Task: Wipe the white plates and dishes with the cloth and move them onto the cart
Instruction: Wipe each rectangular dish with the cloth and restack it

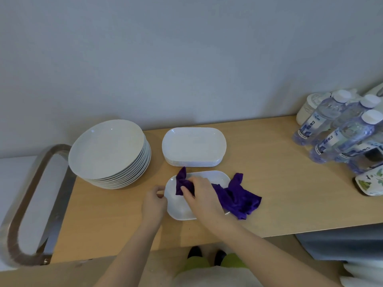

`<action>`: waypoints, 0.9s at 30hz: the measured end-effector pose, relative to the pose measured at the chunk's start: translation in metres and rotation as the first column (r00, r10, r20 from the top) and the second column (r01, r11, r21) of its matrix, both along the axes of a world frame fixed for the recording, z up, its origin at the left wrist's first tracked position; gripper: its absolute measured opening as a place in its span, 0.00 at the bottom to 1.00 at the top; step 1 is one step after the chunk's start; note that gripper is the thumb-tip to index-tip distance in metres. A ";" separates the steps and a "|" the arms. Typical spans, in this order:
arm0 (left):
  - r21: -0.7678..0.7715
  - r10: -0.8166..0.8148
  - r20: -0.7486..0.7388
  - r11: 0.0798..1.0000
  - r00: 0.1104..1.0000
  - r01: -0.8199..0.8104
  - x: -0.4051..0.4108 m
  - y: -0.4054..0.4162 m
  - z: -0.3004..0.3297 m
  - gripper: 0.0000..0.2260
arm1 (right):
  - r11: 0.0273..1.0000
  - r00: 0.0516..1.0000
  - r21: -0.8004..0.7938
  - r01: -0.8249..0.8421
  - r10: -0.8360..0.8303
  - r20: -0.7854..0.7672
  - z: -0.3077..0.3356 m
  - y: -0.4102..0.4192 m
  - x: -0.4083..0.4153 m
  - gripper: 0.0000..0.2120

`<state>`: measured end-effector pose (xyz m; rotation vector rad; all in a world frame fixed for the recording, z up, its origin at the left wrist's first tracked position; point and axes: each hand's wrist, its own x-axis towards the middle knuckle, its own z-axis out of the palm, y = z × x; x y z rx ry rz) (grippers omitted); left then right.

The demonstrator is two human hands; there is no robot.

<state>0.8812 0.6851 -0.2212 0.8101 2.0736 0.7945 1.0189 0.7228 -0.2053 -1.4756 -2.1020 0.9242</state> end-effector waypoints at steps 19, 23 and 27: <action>-0.008 0.031 0.001 0.999 1.000 -0.031 0.000 0.004 -0.009 0.17 | 0.908 0.870 0.159 -0.388 0.304 0.389 -0.044 -0.022 0.051 0.11; -0.006 0.081 0.059 0.997 0.995 -0.081 0.001 0.005 -0.008 0.13 | 0.952 0.804 -0.030 -0.304 0.273 0.528 -0.053 -0.017 0.075 0.17; -0.012 0.124 0.091 0.992 0.988 -0.124 0.002 0.006 -0.008 0.08 | 0.965 0.723 0.035 -0.260 0.171 0.670 -0.049 -0.007 0.085 0.16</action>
